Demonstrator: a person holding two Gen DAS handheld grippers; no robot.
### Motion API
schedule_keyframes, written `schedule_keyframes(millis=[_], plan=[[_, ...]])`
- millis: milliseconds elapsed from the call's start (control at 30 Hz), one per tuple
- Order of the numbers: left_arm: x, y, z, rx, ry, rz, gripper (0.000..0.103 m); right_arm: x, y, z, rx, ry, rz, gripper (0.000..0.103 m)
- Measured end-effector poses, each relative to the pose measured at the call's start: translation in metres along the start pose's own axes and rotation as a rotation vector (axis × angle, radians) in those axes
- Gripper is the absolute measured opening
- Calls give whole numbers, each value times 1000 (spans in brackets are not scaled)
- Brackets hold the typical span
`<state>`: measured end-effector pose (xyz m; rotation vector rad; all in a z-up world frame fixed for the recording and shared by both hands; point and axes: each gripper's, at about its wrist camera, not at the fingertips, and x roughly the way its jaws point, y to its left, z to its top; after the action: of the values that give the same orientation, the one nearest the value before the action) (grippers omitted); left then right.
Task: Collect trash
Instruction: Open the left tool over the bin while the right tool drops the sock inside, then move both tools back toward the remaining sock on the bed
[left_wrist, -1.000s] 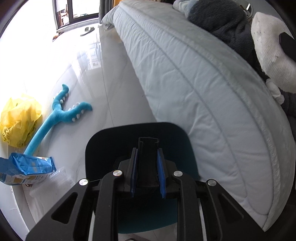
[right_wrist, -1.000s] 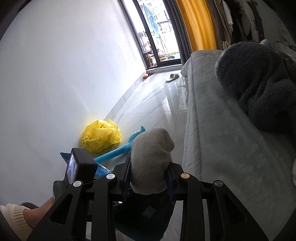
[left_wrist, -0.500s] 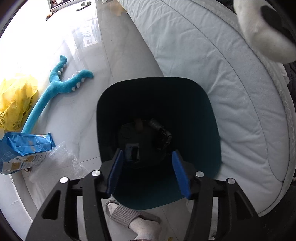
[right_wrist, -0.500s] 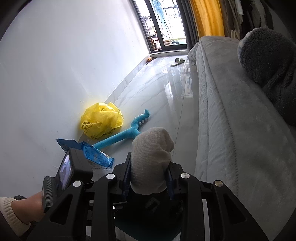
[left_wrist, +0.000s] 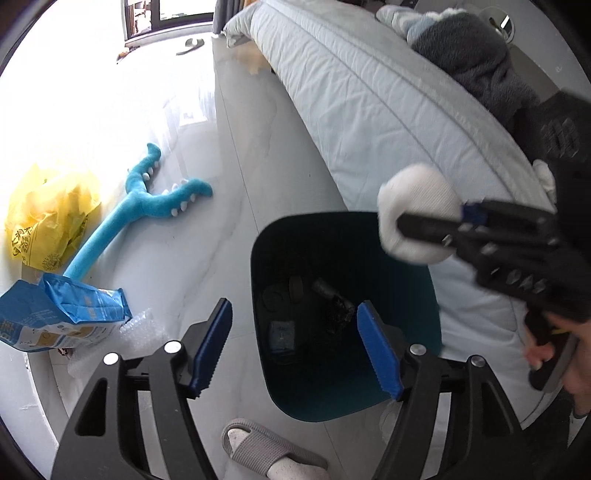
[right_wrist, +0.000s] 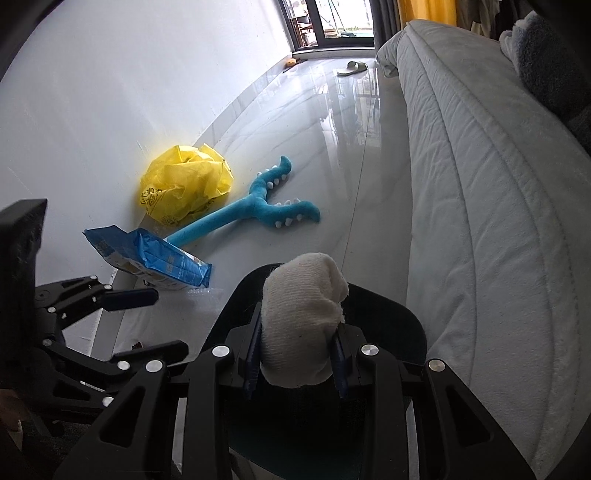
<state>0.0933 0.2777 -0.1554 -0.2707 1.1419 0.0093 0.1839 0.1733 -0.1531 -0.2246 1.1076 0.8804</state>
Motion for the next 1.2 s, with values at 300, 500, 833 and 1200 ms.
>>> schedule_keyframes(millis=[300,500,833,1200], plan=[[-43,1,14,-28,-195,-4,74,39,9,-18,-9,113,-19,33],[-75,-3,23,-22,-343,-2,75,57,13,-29,-31,178,-35,34],[-104,-20,34,24,-519,70,75,72,15,-44,-45,270,-57,42],[-134,-44,44,31,-659,68,82,46,13,-43,-56,237,-35,68]])
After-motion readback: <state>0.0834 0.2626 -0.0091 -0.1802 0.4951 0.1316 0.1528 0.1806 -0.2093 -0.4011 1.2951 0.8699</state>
